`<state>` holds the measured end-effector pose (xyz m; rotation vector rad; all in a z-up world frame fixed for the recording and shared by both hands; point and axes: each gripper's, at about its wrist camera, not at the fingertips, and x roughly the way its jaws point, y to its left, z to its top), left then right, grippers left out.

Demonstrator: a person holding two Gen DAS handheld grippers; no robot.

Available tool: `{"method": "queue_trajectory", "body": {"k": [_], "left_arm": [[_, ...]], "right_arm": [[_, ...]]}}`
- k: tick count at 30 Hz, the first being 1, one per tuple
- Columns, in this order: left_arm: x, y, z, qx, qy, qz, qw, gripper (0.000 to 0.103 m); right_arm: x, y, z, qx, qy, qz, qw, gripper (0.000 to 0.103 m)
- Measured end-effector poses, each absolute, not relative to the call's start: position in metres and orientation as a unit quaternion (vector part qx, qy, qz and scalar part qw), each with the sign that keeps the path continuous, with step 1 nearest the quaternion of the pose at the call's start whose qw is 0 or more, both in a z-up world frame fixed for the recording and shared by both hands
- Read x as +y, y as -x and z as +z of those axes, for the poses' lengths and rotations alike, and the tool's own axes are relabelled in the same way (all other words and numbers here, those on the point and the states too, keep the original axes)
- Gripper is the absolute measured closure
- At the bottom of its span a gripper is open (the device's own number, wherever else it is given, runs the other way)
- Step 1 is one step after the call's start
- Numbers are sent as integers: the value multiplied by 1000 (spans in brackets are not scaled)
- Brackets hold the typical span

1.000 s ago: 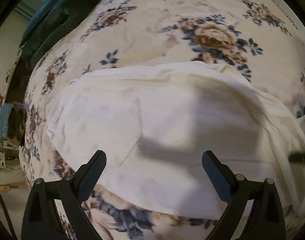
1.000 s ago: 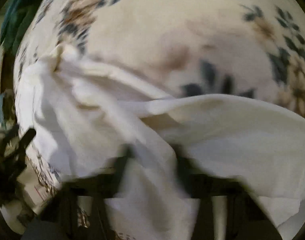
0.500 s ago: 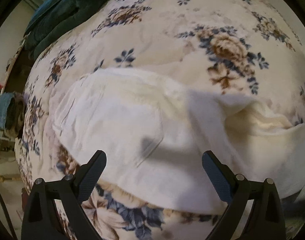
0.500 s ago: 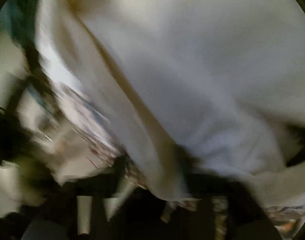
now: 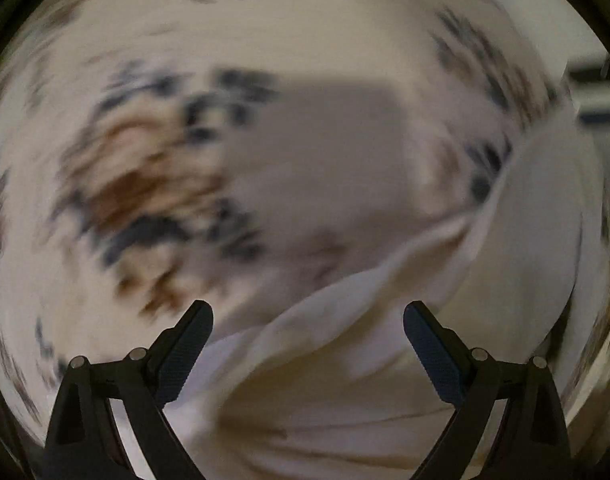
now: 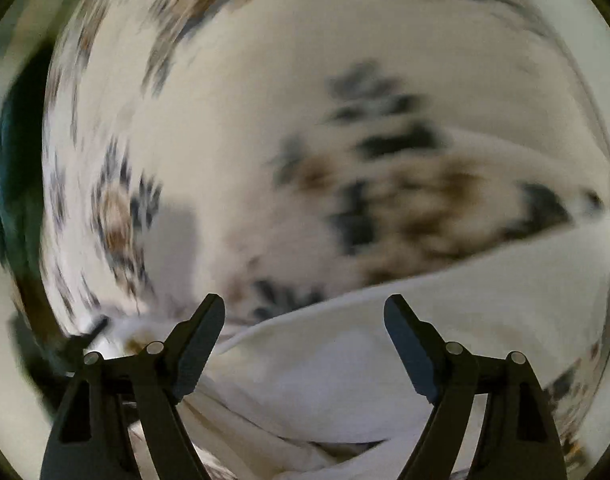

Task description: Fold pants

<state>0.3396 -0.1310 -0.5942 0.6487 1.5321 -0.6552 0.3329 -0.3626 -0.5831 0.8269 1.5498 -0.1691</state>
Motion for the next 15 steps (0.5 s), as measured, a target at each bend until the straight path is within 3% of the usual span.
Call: {"method": "queue_trajectory", "body": {"k": [1, 3, 4, 5, 6, 10, 12, 15], "left_arm": [[-138, -336, -604, 674, -298, -296, 608, 10], [-145, -333, -618, 691, -299, -308, 581, 36], [-147, -334, -620, 698, -292, -308, 577, 41], [-148, -336, -619, 701, -280, -309, 578, 54], [-149, -340, -616, 708, -259, -311, 579, 61], [-153, -353, -601, 708, -221, -271, 613, 59], [-155, -353, -593, 699, -222, -225, 642, 51], [-161, -342, -574, 653, -231, -187, 697, 48]], "right_arm": [[-378, -320, -580, 669, -378, -91, 633, 18], [-425, -289, -568, 650, -390, -129, 639, 18], [-446, -274, -561, 640, -387, -156, 645, 18], [-465, -259, -557, 632, -380, -181, 650, 18], [-484, -248, -556, 629, -377, -200, 650, 18], [-525, -211, -586, 641, -398, -226, 616, 18], [-532, -196, -599, 654, -378, -246, 607, 18], [-540, -173, -605, 641, -356, -302, 610, 18]]}}
